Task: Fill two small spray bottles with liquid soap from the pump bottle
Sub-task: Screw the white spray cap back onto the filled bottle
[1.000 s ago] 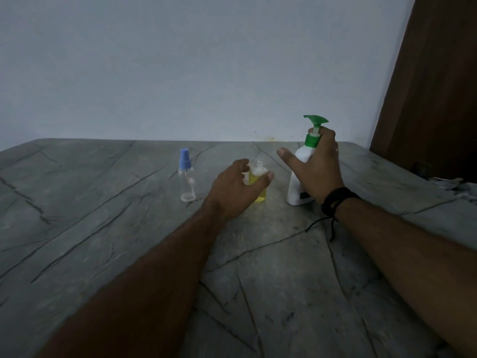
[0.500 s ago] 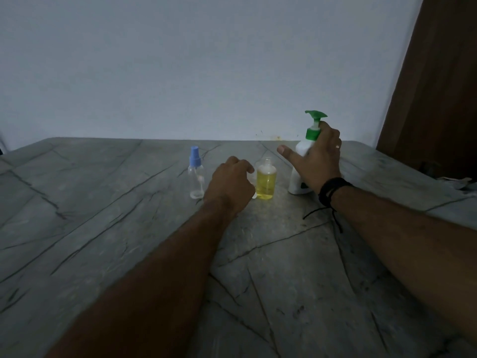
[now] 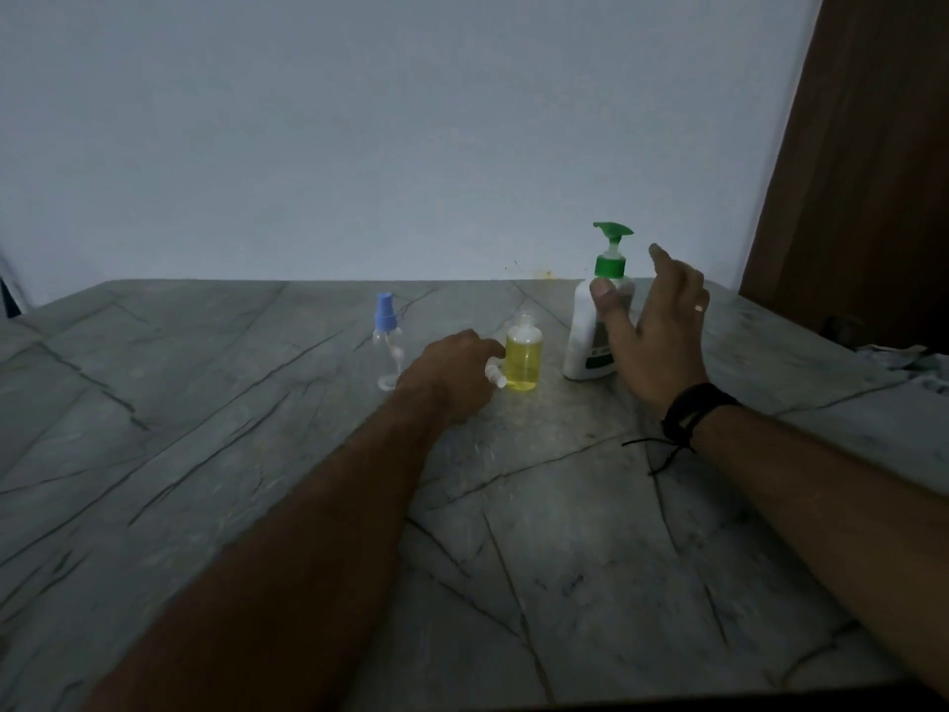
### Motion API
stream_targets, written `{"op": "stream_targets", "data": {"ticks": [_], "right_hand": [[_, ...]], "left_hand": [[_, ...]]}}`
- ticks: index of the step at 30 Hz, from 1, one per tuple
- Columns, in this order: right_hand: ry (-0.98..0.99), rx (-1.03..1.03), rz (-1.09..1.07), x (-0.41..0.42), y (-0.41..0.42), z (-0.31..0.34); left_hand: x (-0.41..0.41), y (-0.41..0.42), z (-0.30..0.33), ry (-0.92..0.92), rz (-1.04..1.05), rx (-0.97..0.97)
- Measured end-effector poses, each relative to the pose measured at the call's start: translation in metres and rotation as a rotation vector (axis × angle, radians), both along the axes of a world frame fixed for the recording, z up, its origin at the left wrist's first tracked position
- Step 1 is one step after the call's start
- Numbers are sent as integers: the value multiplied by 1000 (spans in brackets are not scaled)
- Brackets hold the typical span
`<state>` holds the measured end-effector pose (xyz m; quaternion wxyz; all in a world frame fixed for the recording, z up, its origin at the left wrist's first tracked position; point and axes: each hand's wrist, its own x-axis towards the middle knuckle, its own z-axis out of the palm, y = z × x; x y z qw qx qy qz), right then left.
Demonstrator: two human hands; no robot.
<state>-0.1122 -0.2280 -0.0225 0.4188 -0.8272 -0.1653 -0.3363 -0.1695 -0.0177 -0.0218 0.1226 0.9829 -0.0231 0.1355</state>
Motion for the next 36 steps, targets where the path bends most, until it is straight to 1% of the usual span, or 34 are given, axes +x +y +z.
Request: {"op": "stream_targets", "data": {"ticks": [2,4,9,12,15,17,19,24,27,31,36], "right_hand": [[-90,-111,1,-14,-3,2],[-114,-175,66,-27,-2,3],[47,-257,233,-47,15,0],[141,-306,266,-47,26,2],[214,-292,267,-43,37,6],[264,-273,267,-40,43,8],[299,-267,263,-37,50,8],[345,-272,259,-30,64,-3],[348,-227,266,-27,66,-12],[353,-148,275,-25,65,-16],[356,-145,282,-25,64,-18]], "left_hand": [[0,1,1,22,-13,34],[-1,1,2,41,-11,56],[-1,1,2,15,17,106],[-1,2,-1,13,24,111],[1,1,-1,-35,32,63],[3,1,0,-103,35,-7],[4,1,-1,-201,36,-118],[3,-7,4,-463,9,-496],[0,-13,13,-580,-39,-700],[0,-14,23,-662,-26,-902],[-4,-13,36,-729,-10,-1028]]}}
